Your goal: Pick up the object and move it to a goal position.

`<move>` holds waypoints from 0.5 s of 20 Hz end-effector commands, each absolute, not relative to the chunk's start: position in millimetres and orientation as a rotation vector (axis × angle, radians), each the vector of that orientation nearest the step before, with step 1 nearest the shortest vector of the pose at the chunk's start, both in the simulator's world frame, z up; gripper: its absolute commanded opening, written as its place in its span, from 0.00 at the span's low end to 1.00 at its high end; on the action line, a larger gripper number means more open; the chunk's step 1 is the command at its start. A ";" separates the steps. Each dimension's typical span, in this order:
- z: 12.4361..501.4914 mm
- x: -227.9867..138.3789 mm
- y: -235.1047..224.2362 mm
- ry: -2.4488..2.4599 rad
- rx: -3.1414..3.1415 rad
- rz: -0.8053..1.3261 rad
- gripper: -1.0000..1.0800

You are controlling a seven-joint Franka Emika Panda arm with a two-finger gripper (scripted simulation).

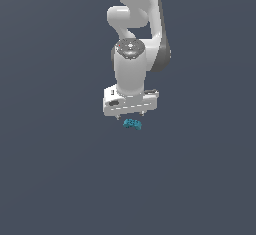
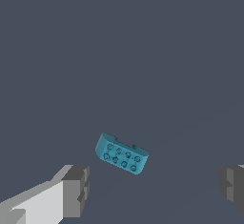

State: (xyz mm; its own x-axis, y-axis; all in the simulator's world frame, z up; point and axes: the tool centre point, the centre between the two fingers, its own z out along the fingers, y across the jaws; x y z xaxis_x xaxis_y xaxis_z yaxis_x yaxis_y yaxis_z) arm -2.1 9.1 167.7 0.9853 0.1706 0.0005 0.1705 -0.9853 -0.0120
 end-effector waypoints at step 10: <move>139.8 -12.5 9.5 -0.744 -3.053 0.006 0.96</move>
State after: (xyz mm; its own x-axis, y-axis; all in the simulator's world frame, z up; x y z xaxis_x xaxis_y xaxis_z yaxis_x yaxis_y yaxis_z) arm -11.0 9.3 143.7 0.9077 0.4196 -0.0034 0.4196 -0.9077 -0.0014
